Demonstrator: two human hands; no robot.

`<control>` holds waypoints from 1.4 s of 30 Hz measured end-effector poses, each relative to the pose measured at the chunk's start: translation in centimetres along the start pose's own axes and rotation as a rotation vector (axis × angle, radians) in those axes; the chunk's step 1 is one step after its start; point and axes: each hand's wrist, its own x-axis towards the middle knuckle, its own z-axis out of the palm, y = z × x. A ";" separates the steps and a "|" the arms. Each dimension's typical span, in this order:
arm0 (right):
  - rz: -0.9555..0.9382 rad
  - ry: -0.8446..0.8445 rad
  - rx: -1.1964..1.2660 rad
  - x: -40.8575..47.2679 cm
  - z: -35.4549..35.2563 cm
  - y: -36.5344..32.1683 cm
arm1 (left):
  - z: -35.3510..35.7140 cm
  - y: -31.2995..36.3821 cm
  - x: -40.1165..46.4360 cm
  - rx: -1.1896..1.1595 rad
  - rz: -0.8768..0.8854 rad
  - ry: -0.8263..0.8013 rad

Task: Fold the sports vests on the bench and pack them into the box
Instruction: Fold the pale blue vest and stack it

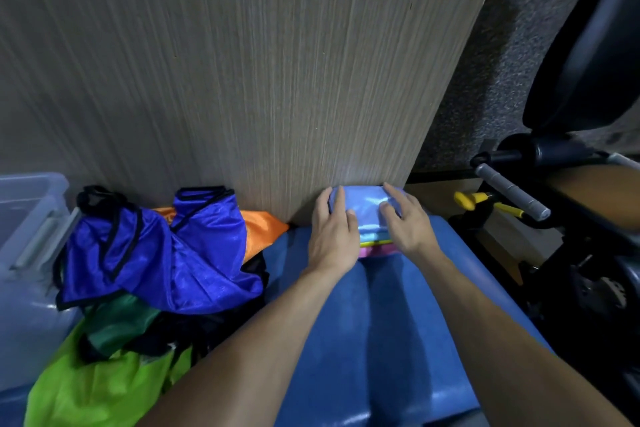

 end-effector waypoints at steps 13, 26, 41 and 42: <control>-0.013 -0.035 -0.362 -1.3 -1.3 -3.1 | -5.7 -0.4 -0.1 0.334 0.129 -0.015; -0.009 -0.149 -0.551 -3.9 -0.2 -4.1 | -10.7 -0.7 -4.5 0.569 0.293 -0.207; -0.529 -0.087 -0.705 -2.4 -3.9 -0.2 | -3.7 0.3 -0.4 0.928 0.445 -0.194; -0.534 -0.141 -0.744 -2.3 -4.1 0.1 | -3.5 0.5 -0.2 0.910 0.439 -0.188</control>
